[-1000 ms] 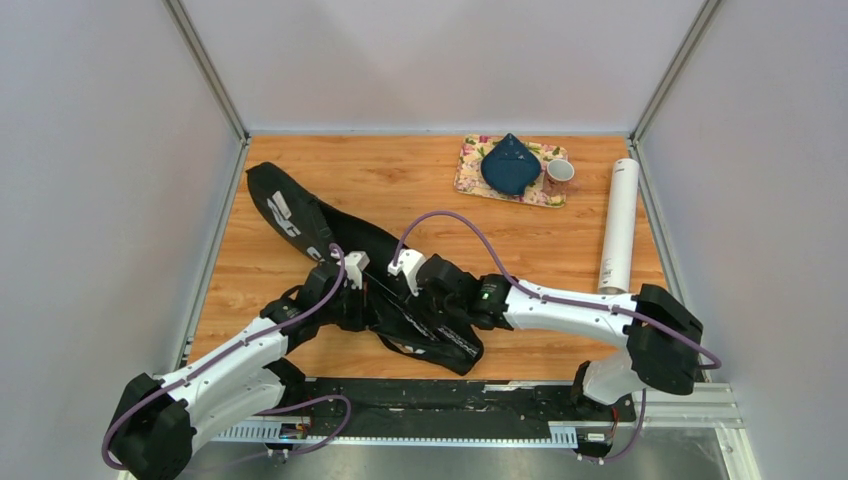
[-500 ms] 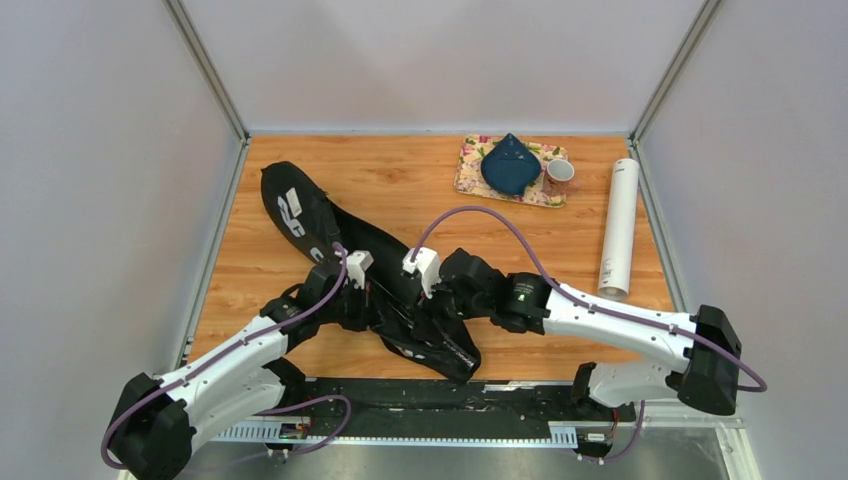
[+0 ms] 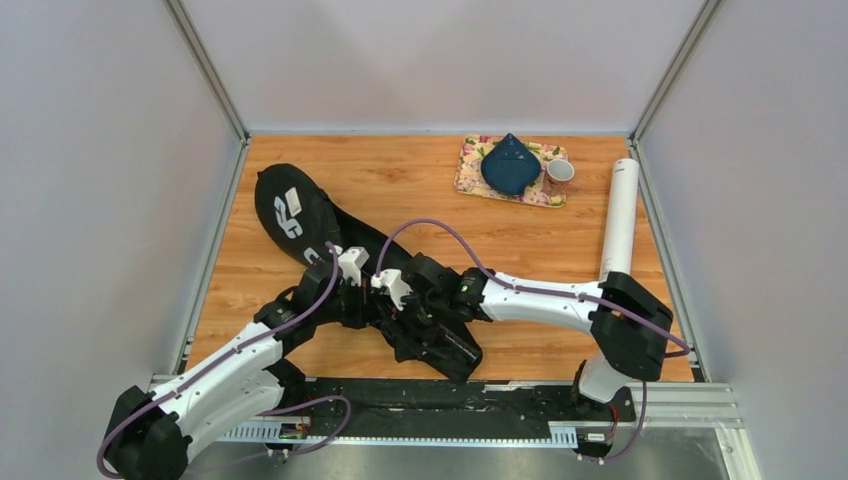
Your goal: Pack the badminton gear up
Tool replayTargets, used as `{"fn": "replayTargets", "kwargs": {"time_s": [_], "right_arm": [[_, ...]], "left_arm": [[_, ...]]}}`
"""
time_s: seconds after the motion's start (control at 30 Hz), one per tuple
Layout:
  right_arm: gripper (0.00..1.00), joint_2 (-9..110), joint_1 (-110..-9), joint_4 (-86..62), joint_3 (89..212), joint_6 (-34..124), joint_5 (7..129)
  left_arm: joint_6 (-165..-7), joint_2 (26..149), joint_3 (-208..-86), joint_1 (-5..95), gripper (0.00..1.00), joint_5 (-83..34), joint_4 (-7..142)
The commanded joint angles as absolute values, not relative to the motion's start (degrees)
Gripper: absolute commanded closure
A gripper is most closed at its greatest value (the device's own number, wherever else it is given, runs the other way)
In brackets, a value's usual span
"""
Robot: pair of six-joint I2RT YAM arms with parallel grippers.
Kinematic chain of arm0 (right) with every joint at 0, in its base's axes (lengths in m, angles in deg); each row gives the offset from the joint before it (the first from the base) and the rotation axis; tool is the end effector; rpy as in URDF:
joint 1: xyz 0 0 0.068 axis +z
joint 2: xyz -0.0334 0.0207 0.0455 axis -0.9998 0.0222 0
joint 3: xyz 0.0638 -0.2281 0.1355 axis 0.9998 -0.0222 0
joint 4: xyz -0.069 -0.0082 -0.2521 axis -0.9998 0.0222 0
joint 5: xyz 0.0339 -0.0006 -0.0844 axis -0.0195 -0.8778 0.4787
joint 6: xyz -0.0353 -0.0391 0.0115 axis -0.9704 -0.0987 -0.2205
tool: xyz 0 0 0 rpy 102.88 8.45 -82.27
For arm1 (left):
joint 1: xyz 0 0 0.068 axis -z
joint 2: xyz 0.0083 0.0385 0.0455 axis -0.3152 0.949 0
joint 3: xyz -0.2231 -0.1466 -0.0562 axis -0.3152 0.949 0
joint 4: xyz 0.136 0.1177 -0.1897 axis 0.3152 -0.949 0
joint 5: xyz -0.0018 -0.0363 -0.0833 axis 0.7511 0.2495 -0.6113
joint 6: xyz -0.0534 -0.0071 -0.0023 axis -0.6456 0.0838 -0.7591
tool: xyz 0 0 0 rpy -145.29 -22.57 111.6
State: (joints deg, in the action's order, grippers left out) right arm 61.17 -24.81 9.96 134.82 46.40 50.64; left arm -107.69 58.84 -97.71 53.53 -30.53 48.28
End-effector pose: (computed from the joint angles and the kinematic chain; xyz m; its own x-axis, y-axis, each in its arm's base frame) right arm 0.1317 0.3026 0.2101 -0.4897 -0.7006 -0.5190 -0.8593 0.2871 0.4232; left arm 0.1335 -0.1046 0.1912 -0.8358 -0.0696 -0.5446 0.2958 0.7787 -0.5533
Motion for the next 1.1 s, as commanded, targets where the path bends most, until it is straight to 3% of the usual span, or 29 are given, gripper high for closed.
{"fn": "replayTargets", "kwargs": {"time_s": [0.0,0.33,0.57,0.83,1.07], "right_arm": [[0.3,63.3,-25.2,8.8,138.4,43.7,51.1],[0.29,68.7,-25.2,11.4,142.6,38.2,54.1],[0.5,65.1,-25.1,13.2,137.3,37.4,47.3],[0.62,57.2,-25.7,19.5,134.6,39.9,39.8],[0.83,54.6,-26.3,20.7,132.1,41.5,35.5]], "left_arm": [[-106.4,56.3,-96.9,53.8,1.0,-29.4,53.7],[-106.0,55.2,-95.1,53.8,1.0,-29.3,57.6],[-106.1,53.9,-96.1,53.7,1.0,-22.7,56.0],[-108.4,52.1,-94.3,53.8,1.0,-12.7,60.5],[-110.0,52.8,-94.8,53.8,1.0,-9.4,62.9]]}}
